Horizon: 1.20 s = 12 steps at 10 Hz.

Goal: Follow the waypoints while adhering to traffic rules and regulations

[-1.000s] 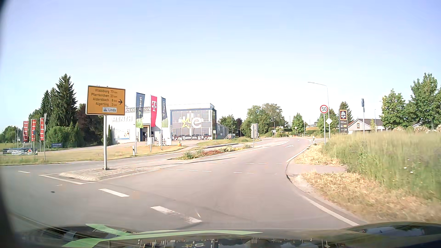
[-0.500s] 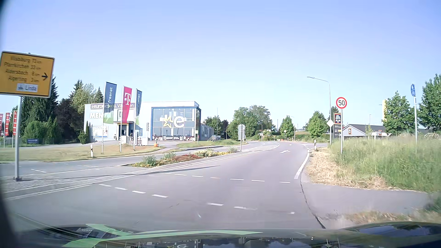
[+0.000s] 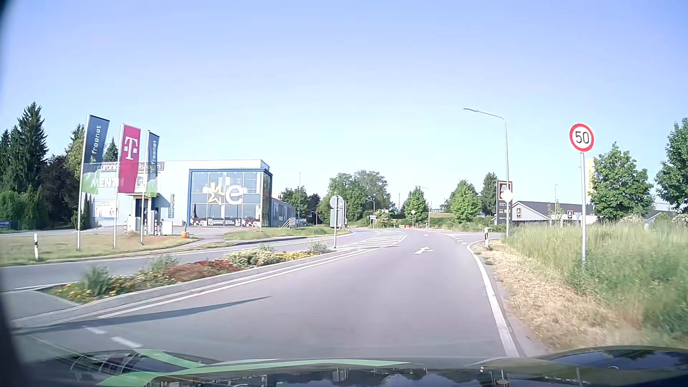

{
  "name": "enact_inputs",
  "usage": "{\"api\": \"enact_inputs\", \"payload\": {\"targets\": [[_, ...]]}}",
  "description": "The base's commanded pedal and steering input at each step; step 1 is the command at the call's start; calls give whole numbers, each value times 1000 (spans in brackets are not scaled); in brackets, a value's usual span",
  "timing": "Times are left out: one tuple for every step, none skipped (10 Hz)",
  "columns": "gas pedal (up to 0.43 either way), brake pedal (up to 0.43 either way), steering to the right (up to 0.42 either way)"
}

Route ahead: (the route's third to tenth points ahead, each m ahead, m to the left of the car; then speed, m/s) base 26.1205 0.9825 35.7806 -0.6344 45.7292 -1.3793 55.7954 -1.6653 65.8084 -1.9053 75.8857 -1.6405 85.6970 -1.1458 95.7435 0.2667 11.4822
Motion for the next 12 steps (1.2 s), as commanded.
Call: {"api": "enact_inputs", "payload": {"targets": [[177, 0, 64], [197, 0, 63], [197, 0, 63], [197, 0, 60], [197, 0, 56], [197, 0, 50], [209, 0, 44], [220, 0, 41], [228, 0, 41], [228, 0, 41], [228, 0, 36], [228, 0, 31]]}}
